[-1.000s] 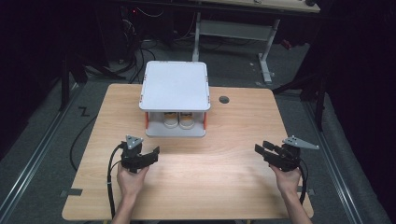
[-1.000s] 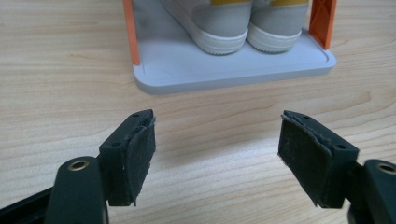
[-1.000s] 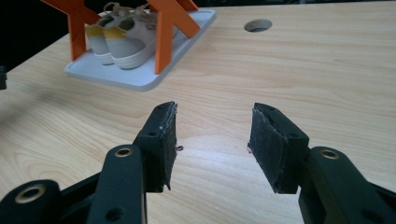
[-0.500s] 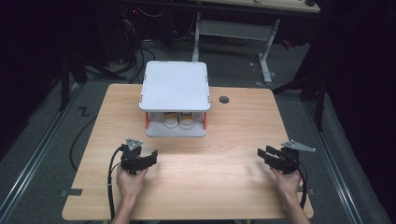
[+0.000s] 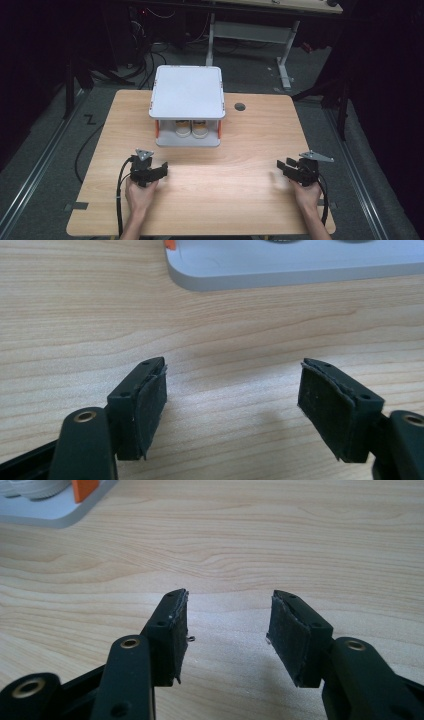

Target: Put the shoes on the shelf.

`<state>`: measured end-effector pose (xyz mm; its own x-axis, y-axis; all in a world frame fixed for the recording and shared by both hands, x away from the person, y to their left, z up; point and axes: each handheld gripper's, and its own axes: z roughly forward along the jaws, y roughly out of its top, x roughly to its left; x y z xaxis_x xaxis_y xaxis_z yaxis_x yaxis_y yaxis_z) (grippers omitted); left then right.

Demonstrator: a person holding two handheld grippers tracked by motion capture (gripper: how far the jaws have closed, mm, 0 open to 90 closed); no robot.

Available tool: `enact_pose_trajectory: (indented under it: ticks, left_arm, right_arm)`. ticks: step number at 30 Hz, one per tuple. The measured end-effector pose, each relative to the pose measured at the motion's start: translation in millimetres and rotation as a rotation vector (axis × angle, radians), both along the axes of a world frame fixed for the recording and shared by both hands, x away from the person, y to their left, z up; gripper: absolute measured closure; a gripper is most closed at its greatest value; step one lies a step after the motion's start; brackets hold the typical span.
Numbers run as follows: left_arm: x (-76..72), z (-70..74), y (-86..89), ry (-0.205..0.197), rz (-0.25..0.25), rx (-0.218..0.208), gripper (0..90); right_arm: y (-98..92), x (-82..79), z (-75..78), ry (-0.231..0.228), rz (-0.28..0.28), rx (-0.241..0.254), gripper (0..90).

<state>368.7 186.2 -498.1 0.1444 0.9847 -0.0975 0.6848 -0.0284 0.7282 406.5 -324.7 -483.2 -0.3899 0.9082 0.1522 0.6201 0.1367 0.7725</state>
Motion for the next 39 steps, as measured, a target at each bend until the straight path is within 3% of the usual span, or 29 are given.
enact_pose_trajectory:
  ticks: [10,25,31,39]
  left_arm:
    - [4.2,-3.9,1.4,-0.001,0.017,0.015,28.1]
    - [6.7,-6.9,-3.8,-0.02,0.016,0.082,27.8]
    - [6.6,-8.1,-5.3,-0.031,0.023,0.086,27.8]
    - [6.5,-8.0,-5.2,-0.028,0.019,0.093,27.2]
  right_arm:
    - [1.6,6.1,-8.0,0.012,-0.024,-0.047,49.1]
    - [5.9,11.4,-16.7,0.014,-0.041,-0.12,47.3]
    - [12.1,10.5,-17.3,-0.002,-0.028,-0.184,44.8]
    - [12.4,10.3,-17.3,-0.001,-0.03,-0.183,44.6]
